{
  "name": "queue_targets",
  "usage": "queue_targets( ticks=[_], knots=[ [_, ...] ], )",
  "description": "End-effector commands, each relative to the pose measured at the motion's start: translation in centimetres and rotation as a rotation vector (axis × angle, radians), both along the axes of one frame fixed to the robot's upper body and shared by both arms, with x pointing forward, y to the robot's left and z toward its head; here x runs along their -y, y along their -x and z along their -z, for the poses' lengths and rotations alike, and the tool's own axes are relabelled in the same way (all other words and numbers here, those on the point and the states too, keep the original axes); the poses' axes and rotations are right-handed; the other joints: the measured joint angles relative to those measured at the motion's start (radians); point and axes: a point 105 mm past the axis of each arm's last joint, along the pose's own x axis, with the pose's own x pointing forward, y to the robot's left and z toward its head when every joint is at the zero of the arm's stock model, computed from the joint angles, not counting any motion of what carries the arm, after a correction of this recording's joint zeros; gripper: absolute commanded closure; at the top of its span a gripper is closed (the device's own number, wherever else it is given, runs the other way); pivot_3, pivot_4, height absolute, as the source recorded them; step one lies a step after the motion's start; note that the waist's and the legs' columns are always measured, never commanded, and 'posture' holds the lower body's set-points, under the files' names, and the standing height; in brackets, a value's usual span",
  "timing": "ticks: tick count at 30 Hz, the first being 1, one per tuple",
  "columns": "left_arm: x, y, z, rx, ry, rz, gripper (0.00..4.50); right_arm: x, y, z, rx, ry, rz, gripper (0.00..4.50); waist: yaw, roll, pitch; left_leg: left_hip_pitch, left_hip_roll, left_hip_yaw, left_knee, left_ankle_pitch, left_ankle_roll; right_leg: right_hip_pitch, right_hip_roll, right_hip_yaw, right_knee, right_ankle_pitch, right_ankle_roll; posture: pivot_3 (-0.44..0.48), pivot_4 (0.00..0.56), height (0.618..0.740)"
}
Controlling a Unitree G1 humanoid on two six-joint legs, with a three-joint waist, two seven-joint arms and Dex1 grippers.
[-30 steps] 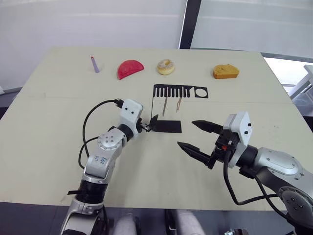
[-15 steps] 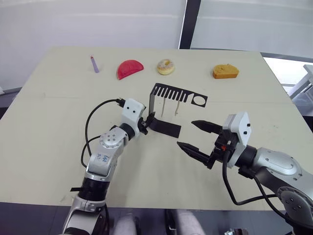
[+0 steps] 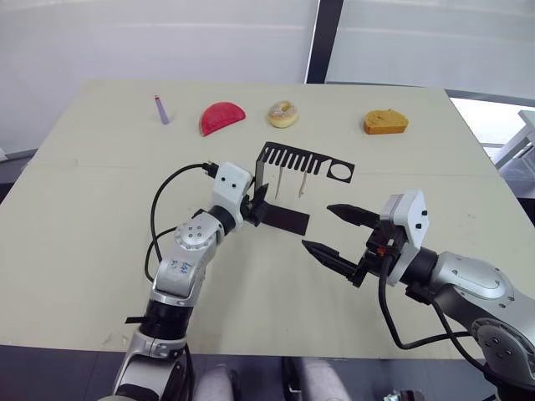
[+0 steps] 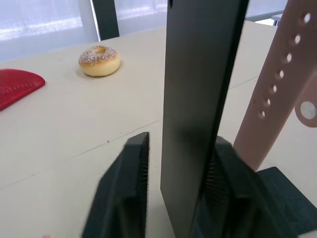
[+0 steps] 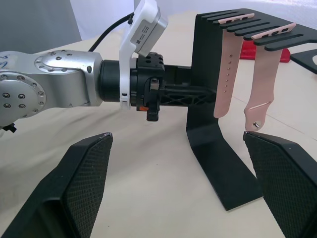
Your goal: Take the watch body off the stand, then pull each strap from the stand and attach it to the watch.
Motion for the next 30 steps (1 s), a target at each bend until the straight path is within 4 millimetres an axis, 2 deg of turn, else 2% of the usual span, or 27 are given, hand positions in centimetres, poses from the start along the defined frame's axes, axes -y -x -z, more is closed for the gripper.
queue_targets(
  ticks=[1,15,21,24,30],
  knots=[
    [0.5,0.5,-1.5,0.068,0.009,0.024,4.48,0.0,0.1,-0.8,0.037,-0.009,0.016,0.0,0.0,0.0,0.0,0.0,0.0,0.0,0.0,0.0,0.0,0.0,0.0,0.0,0.0,0.0,0.0,0.0,0.15,0.737],
    [0.9,0.4,-1.3,0.069,0.037,-0.056,4.48,-0.4,-0.1,-0.7,0.053,0.012,0.096,0.0,0.0,0.0,0.0,0.0,0.0,0.0,0.0,0.0,0.0,0.0,0.0,0.0,0.0,0.0,0.0,0.0,0.15,0.737],
    [1.8,-0.2,-1.7,0.075,0.067,-0.106,4.48,-1.8,-1.0,-1.3,0.049,-0.062,0.26,0.0,-0.001,0.0,0.0,0.0,0.0,0.0,0.0,0.0,0.0,0.0,0.0,0.0,0.0,0.0,0.0,0.0,0.15,0.737],
    [2.4,-0.3,-1.9,0.082,0.071,-0.112,4.48,-1.4,-2.1,-1.4,0.025,-0.128,0.429,0.0,0.0,0.0,0.0,-0.001,0.0,0.0,0.0,0.0,0.0,-0.001,0.0,0.0,0.0,0.0,0.0,0.0,0.15,0.737],
    [2.9,0.2,-2.1,0.087,0.079,-0.103,4.48,-1.6,-3.1,-1.4,0.004,-0.156,0.568,0.0,-0.001,0.0,0.0,-0.002,0.0,0.0,0.0,0.0,0.0,-0.002,0.0,0.0,0.0,0.0,0.0,0.0,0.15,0.737]
  ],
)
